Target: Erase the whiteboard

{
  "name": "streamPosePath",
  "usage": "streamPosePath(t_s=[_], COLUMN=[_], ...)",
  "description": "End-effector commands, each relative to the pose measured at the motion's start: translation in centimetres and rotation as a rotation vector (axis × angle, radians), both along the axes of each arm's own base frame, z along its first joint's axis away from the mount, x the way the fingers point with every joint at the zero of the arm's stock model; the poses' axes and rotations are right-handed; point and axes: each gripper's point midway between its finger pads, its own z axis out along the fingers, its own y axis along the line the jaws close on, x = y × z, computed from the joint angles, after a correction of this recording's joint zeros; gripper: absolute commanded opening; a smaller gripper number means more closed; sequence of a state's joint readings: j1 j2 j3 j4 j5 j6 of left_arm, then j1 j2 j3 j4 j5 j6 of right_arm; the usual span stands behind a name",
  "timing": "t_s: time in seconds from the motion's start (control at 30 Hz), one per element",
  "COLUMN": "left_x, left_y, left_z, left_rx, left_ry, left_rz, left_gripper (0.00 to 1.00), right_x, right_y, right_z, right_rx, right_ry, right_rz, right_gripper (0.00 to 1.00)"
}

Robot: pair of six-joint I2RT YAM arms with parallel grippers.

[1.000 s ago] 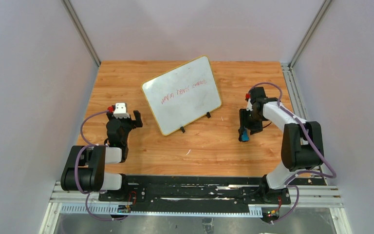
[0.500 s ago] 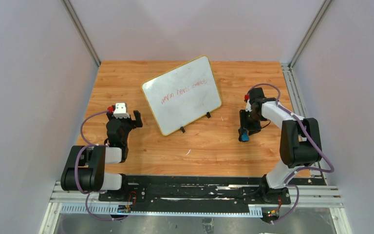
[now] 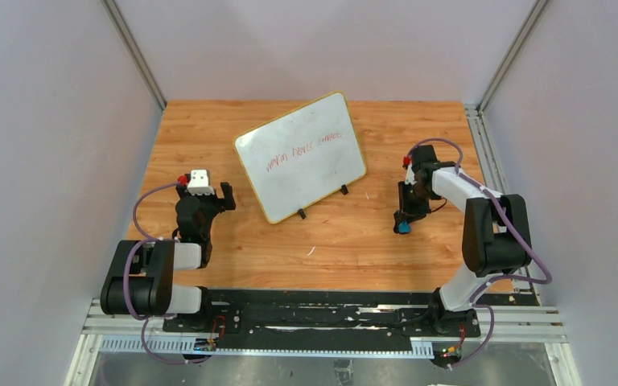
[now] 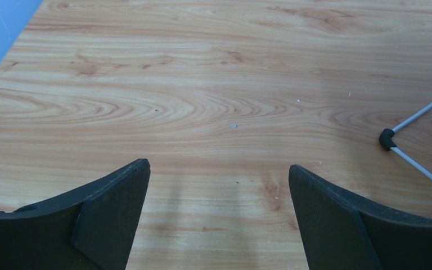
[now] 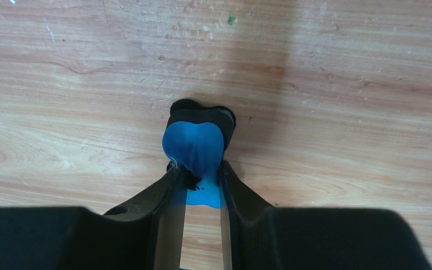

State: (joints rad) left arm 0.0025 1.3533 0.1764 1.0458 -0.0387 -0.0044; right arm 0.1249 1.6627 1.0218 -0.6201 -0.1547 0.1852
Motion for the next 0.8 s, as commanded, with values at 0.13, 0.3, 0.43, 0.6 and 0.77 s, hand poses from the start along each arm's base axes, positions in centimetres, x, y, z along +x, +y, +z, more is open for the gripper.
streamPosePath(t_s=[0.13,0.3,0.43,0.6,0.77], left_x=[0.5,0.5,0.5,0.4,0.4], left_y=[-0.2,-0.2,-0.2,-0.2,-0.2], left_z=[1.0,1.0,1.0,1.0,1.1], left_rx=[0.01,0.01,0.01,0.01,0.014], left_ry=[-0.039,-0.04,-0.039,-0.039,-0.047], left_rz=[-0.011,-0.011,-0.011,-0.012,-0.015], left_gripper=[0.98,0.98,0.98,0.98,0.98], right_x=[-1.0,-0.8,-0.5,-0.3,0.2], right_y=[0.8,1.0,1.1,1.3,2.9], right_z=[-0.1,2.0,3.8,5.2,7.2], right_rx=[0.021,0.028,0.036,0.045,0.079], right_ry=[0.018,-0.043,-0.098,-0.15,-0.289], right_rz=[0.018,0.017,0.013,0.018,0.081], right_gripper=[0.16,0.1,0.01,0.01,0.01])
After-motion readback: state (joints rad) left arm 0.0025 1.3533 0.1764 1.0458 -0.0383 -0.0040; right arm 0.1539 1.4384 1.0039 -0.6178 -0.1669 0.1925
